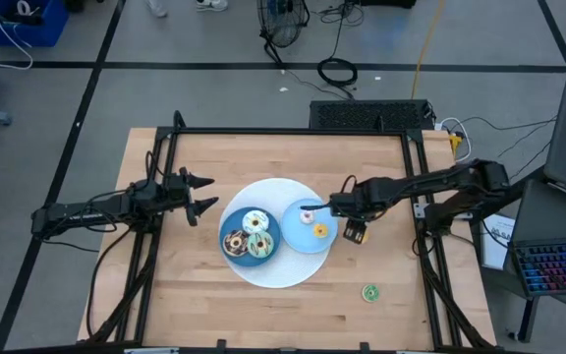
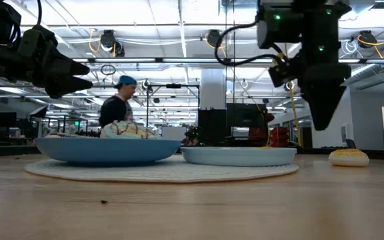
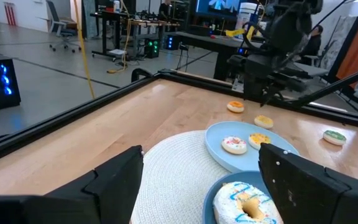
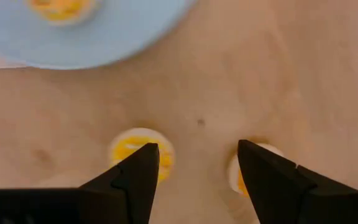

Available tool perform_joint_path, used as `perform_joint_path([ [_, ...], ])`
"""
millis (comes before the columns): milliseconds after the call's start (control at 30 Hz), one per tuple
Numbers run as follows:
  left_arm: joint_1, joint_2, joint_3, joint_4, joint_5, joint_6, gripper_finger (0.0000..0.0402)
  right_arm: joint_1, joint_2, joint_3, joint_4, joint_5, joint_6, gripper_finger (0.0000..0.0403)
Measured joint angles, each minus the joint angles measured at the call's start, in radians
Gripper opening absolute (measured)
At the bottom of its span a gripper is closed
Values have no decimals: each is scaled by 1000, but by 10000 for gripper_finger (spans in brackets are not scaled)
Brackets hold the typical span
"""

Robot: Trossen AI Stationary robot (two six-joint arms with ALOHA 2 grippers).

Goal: Pick & Place donuts
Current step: Put the small orange donut on the light blue plate

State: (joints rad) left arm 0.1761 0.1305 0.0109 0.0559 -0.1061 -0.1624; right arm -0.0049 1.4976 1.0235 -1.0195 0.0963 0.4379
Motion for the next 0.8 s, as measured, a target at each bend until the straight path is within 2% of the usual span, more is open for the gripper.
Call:
perform_joint_path([
  [133,0,0,0,0,0,0,316,-31,-66,-91,42,34,42,207],
  [433,0,0,0,0,0,0,322,-138,-176,-261,127,30,117,206],
  [633,0,0,0,0,0,0,312,-173,-193,-299,182,-48,123,207],
  [800,0,0,0,0,0,0,312,-172,-193,-299,183,-51,122,202],
])
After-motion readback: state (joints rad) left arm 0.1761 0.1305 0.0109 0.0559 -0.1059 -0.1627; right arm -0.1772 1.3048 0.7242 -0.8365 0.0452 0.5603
